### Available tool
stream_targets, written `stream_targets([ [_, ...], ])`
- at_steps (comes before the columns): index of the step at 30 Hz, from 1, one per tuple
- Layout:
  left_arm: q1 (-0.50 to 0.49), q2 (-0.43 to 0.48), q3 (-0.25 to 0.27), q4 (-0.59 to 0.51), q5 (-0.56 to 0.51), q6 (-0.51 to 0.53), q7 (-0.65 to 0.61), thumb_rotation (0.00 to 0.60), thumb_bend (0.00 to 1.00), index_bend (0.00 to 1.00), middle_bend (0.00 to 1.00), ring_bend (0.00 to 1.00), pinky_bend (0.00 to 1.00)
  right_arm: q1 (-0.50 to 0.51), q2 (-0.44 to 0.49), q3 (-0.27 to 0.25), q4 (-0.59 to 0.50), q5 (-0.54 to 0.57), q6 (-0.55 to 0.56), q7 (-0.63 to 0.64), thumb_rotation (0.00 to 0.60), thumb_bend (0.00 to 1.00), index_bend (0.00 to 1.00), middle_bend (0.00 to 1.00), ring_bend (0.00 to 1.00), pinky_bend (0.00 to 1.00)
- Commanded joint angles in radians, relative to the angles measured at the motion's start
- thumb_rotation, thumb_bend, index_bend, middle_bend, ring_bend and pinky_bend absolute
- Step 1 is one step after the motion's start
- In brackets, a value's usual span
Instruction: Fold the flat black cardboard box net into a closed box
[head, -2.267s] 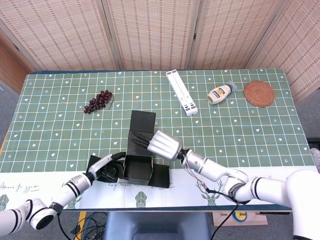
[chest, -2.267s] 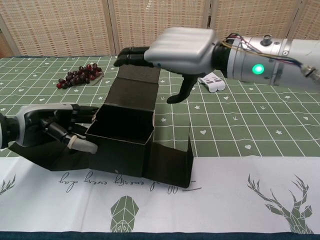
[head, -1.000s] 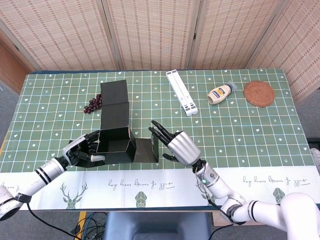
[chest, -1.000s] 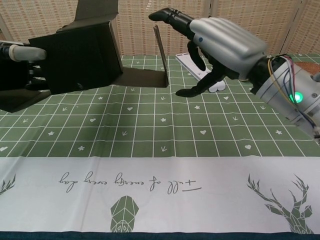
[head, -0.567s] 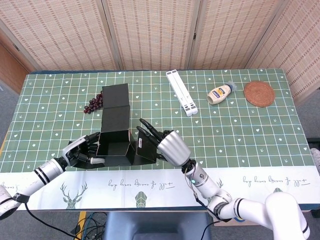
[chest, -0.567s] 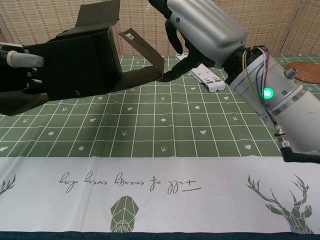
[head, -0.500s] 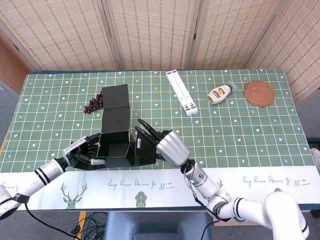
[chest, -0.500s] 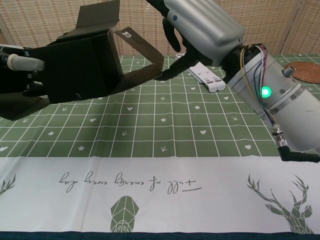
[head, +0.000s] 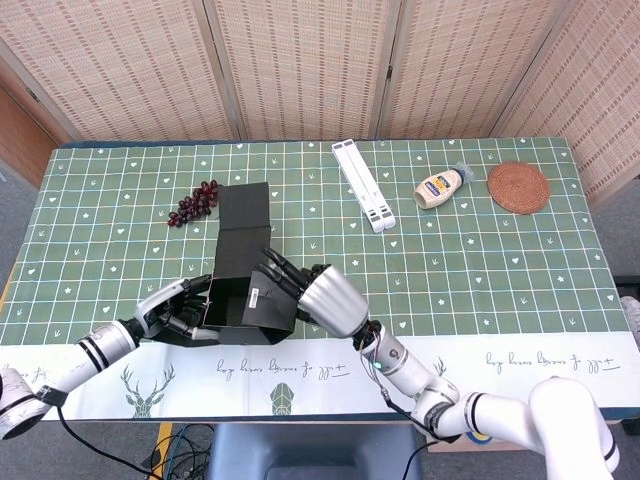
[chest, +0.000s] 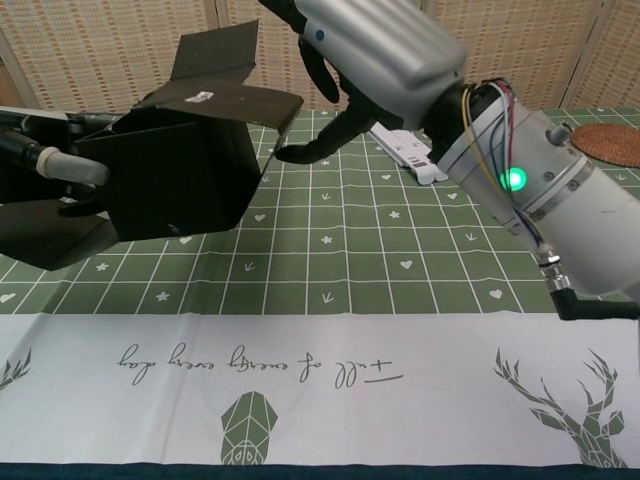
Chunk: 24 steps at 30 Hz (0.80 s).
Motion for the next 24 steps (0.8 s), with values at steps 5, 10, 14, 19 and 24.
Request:
stream_targets([
  [5,0.004,-0.016,-0.007,-0.002,-0.038,-0.019,0.091,0.6,0.11,0.23,0.22,0.53,0.74,0.007,0.009,-0.006,-0.01,-0.001,-0.021,-0.006,0.6,0.1,0.0,0.01,0.74,0.86],
  [10,0.009,-0.038,-0.013,-0.009,-0.062,-0.034,0.152,0.6,0.11,0.23,0.22,0.53,0.74,0.027,0.004,-0.015,0.004,-0.003,-0.063,-0.027,0.6,0.12,0.0,0.04,0.74,0.86],
  [14,0.017,-0.06,-0.021,-0.007,-0.08,-0.04,0.225,0.6,0.11,0.23,0.22,0.53,0.74,0.044,-0.004,-0.025,0.02,-0.01,-0.089,-0.028,0.6,0.14,0.0,0.08,0.74,0.86],
  [19,0.03,-0.095,-0.029,-0.003,-0.099,-0.046,0.318,0.6,0.11,0.23,0.22,0.53,0.74,0.055,-0.004,-0.057,0.046,-0.02,-0.128,-0.022,0.6,0.14,0.0,0.15,0.74,0.86],
  [24,0.037,-0.141,-0.04,0.014,-0.118,-0.061,0.402,0.6,0.11,0.23,0.22,0.53,0.74,0.067,-0.012,-0.088,0.079,-0.031,-0.168,-0.014,0.6,0.14,0.01,0.18,0.74,0.86],
])
